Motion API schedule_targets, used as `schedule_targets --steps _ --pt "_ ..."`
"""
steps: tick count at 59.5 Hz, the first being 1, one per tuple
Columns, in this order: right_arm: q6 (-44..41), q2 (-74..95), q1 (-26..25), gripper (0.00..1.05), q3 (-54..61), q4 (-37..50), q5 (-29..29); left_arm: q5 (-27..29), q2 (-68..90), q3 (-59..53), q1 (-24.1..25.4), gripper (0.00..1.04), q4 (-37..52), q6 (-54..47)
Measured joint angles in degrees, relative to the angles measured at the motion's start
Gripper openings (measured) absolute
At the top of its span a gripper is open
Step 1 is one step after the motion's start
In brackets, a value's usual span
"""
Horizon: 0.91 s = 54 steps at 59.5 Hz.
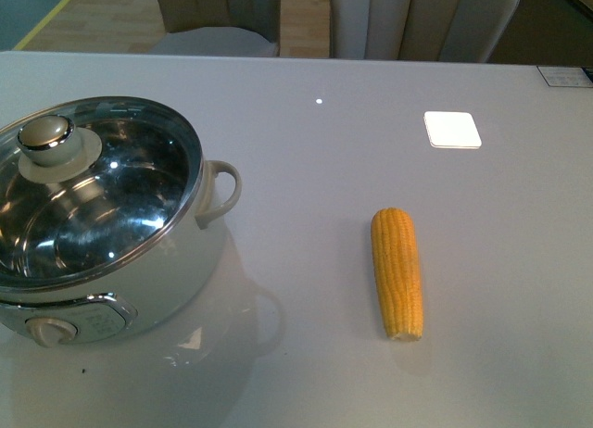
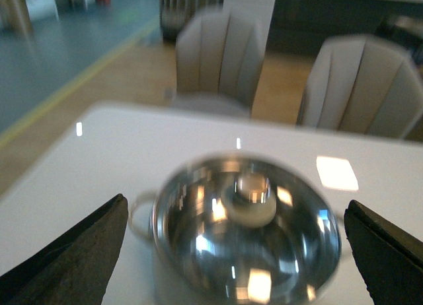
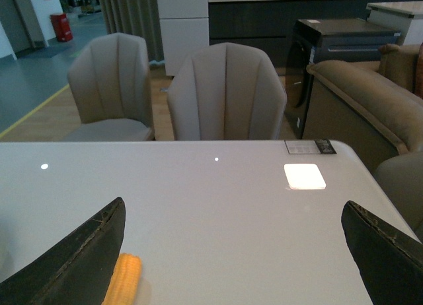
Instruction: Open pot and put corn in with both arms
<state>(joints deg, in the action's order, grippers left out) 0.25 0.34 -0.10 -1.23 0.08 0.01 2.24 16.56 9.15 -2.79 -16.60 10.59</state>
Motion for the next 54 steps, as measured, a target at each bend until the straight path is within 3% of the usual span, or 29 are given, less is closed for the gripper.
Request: schedule_targets --steps 12,35,43,54 --pt "0.0 0.0 0.0 0.96 0.0 0.0 0.0 1.2 14.7 3.4 -2.9 0.98 13.4 1.1" --pt "0.0 0.0 0.0 0.96 0.0 0.0 0.0 1.7 60.7 9.8 -3.6 0.98 56.7 -4.4" --pt "0.0 0.0 0.0 0.96 0.0 0.0 0.0 1.3 74.9 13.8 -3.5 0.98 65.4 -6.6" --pt "0.0 0.0 0.0 0.96 0.0 0.0 0.0 1.1 84.0 16.1 -3.5 0.98 69.9 -7.9"
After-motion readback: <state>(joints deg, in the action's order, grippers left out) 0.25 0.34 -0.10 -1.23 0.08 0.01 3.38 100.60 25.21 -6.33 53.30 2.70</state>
